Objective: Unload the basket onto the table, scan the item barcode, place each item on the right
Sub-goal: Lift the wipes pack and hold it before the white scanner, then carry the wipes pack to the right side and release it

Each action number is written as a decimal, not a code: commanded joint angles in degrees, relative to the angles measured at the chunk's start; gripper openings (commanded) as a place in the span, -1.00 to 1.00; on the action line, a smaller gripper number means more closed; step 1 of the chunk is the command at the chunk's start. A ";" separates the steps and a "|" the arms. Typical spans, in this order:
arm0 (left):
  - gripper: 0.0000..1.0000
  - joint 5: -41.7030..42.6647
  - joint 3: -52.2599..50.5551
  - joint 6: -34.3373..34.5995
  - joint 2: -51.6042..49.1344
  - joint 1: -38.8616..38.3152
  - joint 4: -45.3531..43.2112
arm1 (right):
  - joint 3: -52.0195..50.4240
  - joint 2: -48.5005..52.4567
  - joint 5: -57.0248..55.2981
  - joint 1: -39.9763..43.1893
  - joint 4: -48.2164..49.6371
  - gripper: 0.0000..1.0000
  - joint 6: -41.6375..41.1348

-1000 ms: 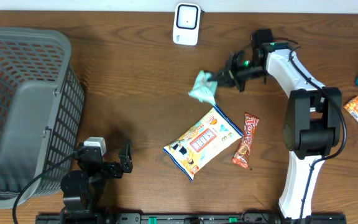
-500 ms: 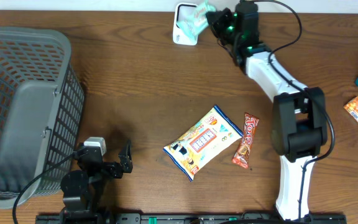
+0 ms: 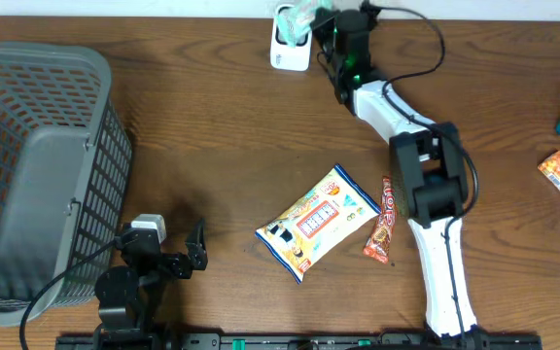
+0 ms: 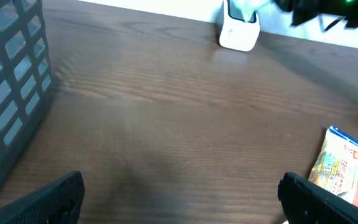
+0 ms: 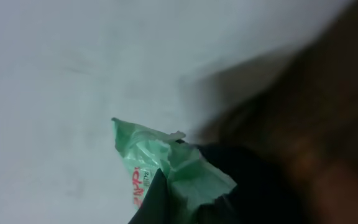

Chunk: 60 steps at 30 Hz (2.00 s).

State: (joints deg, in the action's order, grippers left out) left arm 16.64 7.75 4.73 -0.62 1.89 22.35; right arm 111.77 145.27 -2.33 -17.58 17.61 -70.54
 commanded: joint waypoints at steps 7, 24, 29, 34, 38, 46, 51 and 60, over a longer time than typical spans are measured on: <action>1.00 0.72 -0.87 0.50 0.28 0.35 1.09 | 2.86 -0.17 0.74 -0.20 -1.33 -0.98 -0.13; 1.00 0.72 -0.87 0.52 0.28 0.35 1.09 | 4.39 1.11 14.51 1.20 3.34 -0.98 16.15; 1.00 0.72 -0.87 0.50 0.28 0.35 1.09 | 4.39 1.11 2.75 1.25 -7.32 -0.98 4.63; 1.00 0.72 -0.87 0.50 0.28 0.35 1.09 | 4.39 1.55 1.29 0.70 -7.63 -0.98 4.42; 0.99 0.72 -0.87 0.50 0.28 0.35 1.09 | 5.75 1.55 0.24 -0.09 -2.82 -0.98 6.60; 1.00 0.72 -0.87 0.52 0.28 0.35 1.09 | 16.09 0.09 0.09 -0.07 -14.01 -0.98 13.46; 1.00 0.72 -0.87 0.50 0.28 0.35 1.09 | 17.99 -8.76 -1.79 1.18 -37.90 -0.98 19.93; 1.00 0.72 -0.87 0.50 0.28 0.35 1.09 | 17.97 -19.91 -24.72 12.92 -83.69 -0.98 20.92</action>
State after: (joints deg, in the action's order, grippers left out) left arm 16.67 7.75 4.73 -0.60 1.89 22.35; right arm 128.77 127.33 -16.08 -10.28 -62.08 -50.89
